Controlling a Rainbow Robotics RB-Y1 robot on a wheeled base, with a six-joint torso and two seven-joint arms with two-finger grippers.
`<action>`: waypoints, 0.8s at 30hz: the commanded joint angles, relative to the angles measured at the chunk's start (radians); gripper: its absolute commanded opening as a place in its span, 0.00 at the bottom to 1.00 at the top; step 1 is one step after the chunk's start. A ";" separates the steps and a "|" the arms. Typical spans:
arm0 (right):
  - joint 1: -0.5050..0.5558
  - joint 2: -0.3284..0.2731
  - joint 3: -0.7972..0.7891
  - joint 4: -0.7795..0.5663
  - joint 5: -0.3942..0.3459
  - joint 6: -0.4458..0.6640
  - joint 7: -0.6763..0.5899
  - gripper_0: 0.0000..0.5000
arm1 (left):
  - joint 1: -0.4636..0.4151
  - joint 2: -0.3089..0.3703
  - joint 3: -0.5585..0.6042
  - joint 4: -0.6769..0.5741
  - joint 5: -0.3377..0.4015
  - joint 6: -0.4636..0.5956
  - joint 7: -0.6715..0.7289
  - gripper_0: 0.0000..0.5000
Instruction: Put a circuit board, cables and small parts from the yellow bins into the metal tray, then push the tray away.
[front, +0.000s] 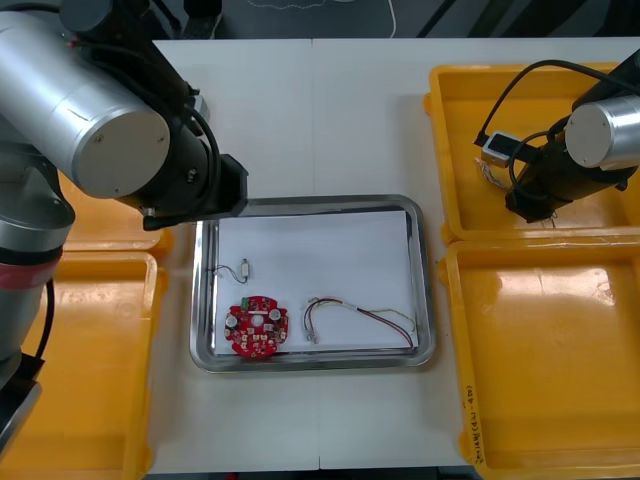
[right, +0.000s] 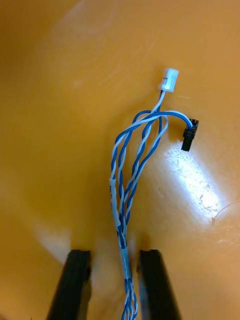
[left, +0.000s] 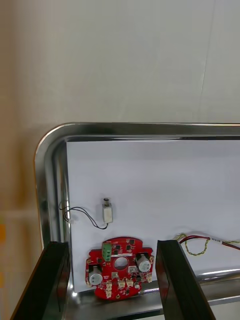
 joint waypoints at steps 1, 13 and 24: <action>0.024 -0.020 -0.019 -0.011 0.006 -0.011 0.034 0.00 | -0.087 0.102 0.054 0.008 0.077 0.008 -0.038 1.00; 0.016 -0.026 -0.025 -0.013 -0.010 -0.011 0.037 0.00 | -0.202 0.234 0.121 0.189 0.200 0.008 -0.064 1.00; -0.062 -0.034 -0.099 -0.042 -0.052 0.122 0.055 0.00 | -0.216 0.266 0.202 0.332 0.180 0.008 -0.106 1.00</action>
